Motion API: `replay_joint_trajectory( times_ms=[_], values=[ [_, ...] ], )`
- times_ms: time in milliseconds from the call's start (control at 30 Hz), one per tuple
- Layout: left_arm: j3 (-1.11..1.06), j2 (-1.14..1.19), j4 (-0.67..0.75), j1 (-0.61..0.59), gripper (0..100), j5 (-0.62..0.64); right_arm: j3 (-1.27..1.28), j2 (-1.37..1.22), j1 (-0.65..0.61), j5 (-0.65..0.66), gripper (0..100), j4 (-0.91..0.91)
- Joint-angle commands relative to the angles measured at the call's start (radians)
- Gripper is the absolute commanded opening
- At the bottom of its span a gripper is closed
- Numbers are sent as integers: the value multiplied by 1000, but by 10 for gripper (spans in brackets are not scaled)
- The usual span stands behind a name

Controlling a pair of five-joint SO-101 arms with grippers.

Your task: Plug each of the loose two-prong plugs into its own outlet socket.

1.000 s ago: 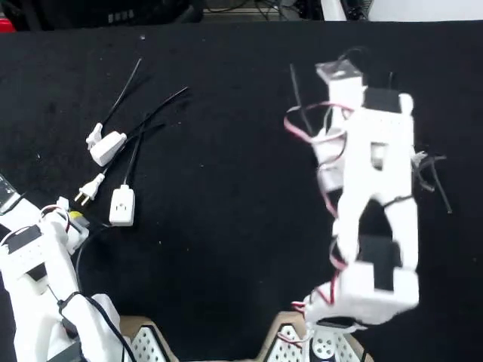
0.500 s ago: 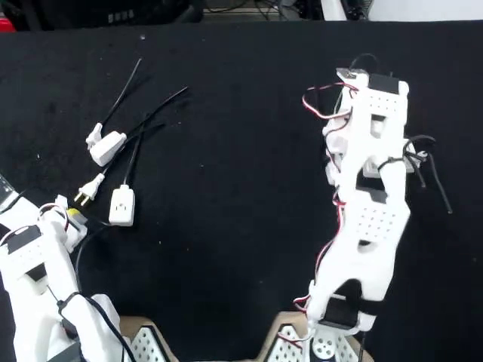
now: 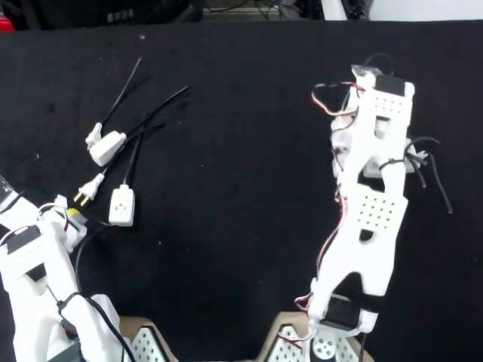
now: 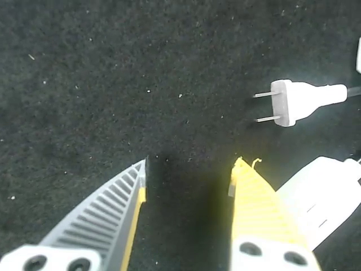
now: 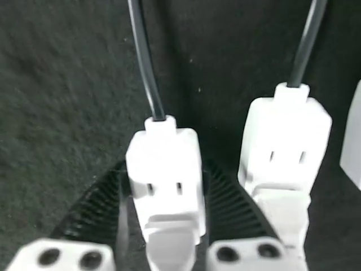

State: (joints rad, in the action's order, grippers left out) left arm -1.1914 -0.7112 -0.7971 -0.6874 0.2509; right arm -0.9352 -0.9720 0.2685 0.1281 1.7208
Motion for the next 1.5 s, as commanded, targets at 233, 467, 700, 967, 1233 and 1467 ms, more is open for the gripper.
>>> replay_joint_trajectory(
  times_ms=[233, 467, 700, 967, 1233, 1467],
  values=[
    [22, -12, 14, 10, 238, 9, -174, 18, -28, 71, 247, 40],
    [22, -12, 15, 12, 238, 9, -252, 107, -58, 72, 211, 46],
    [22, -12, 17, 12, 238, 9, -13, 552, -149, 72, 211, 46],
    [22, -12, 17, 12, 238, 9, 553, 1075, -321, 114, 211, 23],
    [22, -11, 17, 64, 238, 9, 1150, 1167, -545, 49, 211, -302],
    [73, -11, 18, 76, 238, -97, 1480, 1159, -671, 37, 211, -588]
  ],
)
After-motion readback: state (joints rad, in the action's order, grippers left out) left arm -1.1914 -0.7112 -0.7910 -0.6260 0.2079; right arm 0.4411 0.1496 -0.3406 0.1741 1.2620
